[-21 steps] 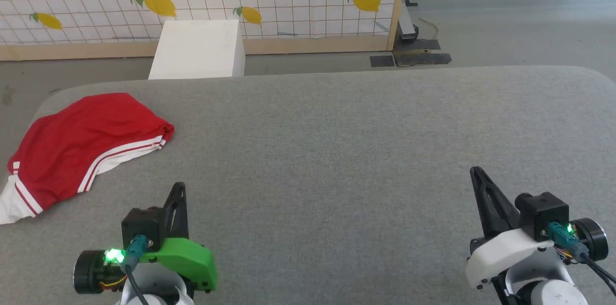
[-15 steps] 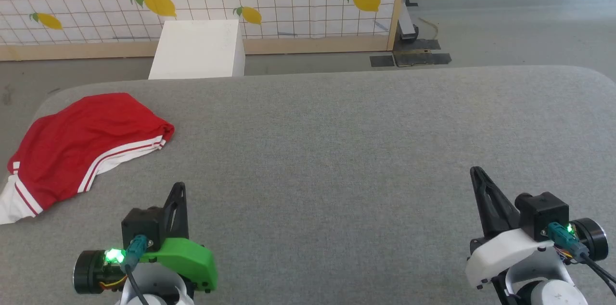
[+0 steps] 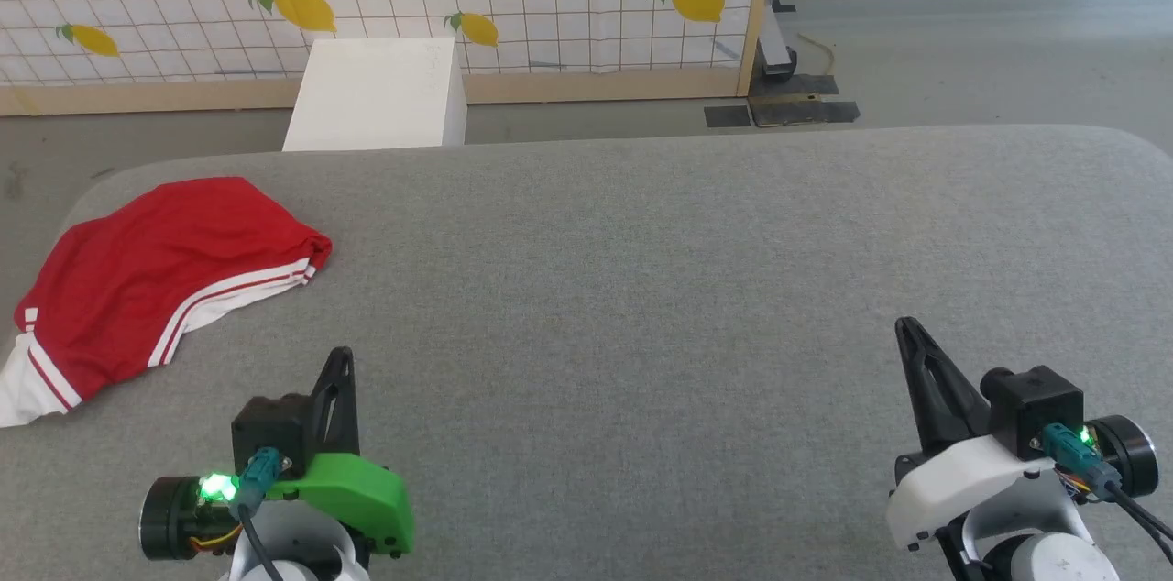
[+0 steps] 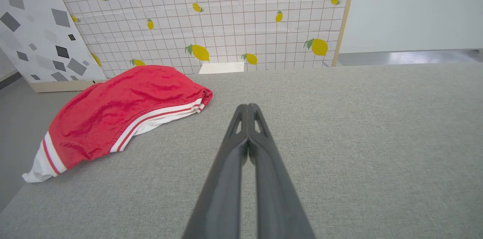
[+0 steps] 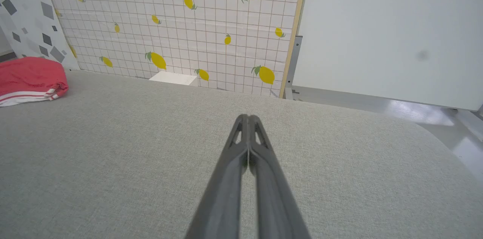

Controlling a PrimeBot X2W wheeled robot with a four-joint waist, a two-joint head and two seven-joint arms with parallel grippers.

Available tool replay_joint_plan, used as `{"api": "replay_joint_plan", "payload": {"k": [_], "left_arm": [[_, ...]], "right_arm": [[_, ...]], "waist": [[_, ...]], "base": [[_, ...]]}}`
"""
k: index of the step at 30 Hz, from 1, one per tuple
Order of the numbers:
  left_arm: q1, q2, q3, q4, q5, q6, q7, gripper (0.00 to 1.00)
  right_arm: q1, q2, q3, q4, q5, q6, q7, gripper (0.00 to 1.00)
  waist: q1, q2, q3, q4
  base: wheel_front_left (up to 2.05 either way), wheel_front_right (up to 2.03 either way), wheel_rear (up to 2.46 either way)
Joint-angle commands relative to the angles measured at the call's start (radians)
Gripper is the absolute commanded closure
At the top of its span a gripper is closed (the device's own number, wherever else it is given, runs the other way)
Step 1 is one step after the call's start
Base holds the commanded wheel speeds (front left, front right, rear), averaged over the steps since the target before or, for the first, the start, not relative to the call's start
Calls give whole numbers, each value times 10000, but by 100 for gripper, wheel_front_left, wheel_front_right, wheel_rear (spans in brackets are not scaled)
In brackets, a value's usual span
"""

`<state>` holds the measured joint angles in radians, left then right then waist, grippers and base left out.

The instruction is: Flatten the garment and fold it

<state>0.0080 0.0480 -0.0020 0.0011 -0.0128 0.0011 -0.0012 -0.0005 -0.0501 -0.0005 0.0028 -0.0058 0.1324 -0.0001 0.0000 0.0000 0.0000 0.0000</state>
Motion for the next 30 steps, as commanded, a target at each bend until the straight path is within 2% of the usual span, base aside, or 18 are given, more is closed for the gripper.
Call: {"api": "replay_joint_plan", "payload": {"k": [1,30], "left_arm": [[-80,22,20,-11,128,-11,12,100],[-80,22,20,-11,128,-11,12,100]], "right_arm": [[5,-1,5,-28,58,-17,1,100],[5,-1,5,-28,58,-17,1,100]], "waist": [[0,0,0,0],[0,0,0,0]], "base": [[0,0,0],[0,0,0]]}}
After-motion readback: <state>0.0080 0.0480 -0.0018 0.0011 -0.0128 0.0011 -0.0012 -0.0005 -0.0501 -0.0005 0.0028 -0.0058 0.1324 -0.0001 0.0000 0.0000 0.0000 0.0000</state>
